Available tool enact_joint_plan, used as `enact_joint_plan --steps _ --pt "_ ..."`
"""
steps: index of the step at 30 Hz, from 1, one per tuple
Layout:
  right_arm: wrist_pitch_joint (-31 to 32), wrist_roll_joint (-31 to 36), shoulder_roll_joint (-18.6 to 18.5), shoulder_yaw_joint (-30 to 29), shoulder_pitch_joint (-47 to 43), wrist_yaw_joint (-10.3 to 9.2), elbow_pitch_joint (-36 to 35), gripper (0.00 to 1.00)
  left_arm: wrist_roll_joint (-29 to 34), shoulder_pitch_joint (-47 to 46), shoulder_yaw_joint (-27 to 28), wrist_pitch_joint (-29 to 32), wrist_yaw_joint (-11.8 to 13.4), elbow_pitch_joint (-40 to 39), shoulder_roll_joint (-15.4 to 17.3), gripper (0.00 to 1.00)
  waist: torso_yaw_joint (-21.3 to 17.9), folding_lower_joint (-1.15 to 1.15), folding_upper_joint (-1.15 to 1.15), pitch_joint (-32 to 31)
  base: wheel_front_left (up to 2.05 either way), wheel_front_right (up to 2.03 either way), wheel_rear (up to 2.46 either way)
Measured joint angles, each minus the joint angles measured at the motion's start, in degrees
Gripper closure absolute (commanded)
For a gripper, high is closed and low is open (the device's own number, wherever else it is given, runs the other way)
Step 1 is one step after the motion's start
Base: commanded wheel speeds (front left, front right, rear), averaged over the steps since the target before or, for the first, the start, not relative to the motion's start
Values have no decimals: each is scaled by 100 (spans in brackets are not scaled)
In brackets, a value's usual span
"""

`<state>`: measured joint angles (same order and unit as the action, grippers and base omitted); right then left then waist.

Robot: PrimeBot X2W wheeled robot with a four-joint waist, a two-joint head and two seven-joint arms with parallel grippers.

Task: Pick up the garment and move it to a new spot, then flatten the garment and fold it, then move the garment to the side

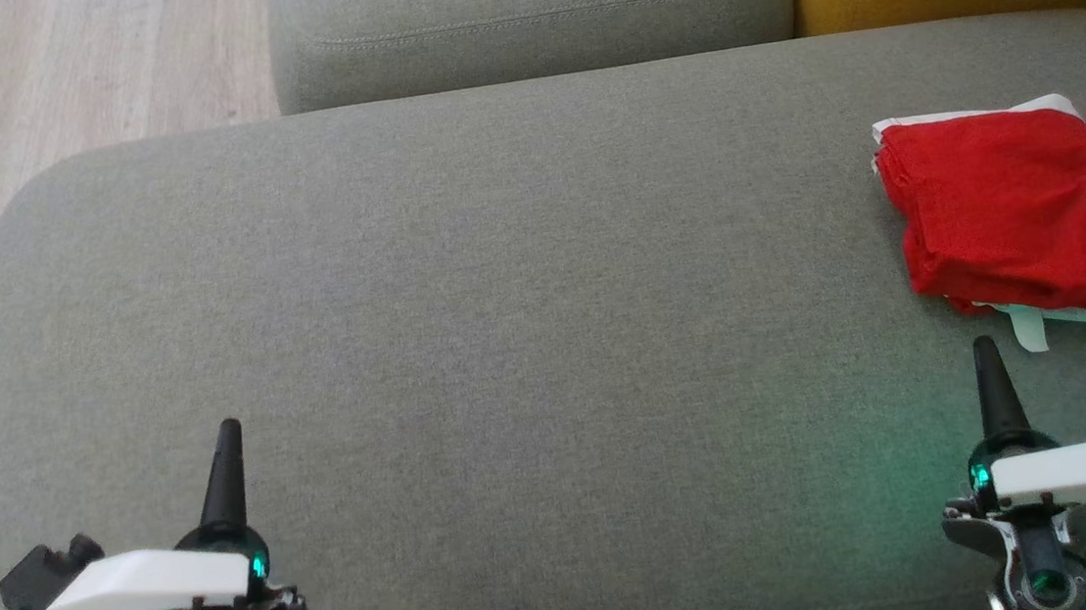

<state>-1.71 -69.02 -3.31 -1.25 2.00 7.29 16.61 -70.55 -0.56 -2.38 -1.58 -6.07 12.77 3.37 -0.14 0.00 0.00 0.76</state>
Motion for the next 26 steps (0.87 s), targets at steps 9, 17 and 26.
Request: enact_joint_plan --steps 9,17,26 --pt "167 -563 0 -108 2 0 -14 100 -554 -3 130 137 -4 57 0 100 3 0 0 -14 0 0 0" --pt "278 -1017 0 -177 4 0 -19 100 -973 -83 175 256 -7 122 0 100 6 0 0 -25 0 0 0" --pt "431 -1589 0 -294 23 0 -37 100 -1510 -123 315 406 -56 188 0 100 9 0 0 -38 0 0 0"
